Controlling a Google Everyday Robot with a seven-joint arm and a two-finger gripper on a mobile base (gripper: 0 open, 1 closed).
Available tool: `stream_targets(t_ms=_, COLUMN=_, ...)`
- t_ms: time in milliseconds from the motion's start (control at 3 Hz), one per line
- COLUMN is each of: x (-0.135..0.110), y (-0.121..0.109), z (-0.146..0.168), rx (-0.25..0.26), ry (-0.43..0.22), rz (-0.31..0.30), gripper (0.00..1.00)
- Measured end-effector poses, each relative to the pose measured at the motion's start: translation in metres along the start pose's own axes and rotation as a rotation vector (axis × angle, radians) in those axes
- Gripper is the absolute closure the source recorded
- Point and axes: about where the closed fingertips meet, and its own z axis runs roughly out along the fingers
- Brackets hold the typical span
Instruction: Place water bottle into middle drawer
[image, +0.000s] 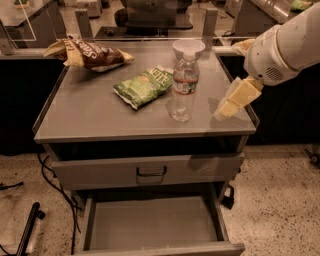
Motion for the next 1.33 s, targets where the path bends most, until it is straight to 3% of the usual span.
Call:
stream_targets(t_ms=667, x=-0.001, y=-0.018, z=0.025, rx=0.017, ry=-0.027, rz=0.000, gripper=0.00)
stream_targets(t_ms=1333, x=-0.007, y=-0.024, z=0.053, rx=-0.023, ry=-0.059, rz=0.024, gripper=0.00)
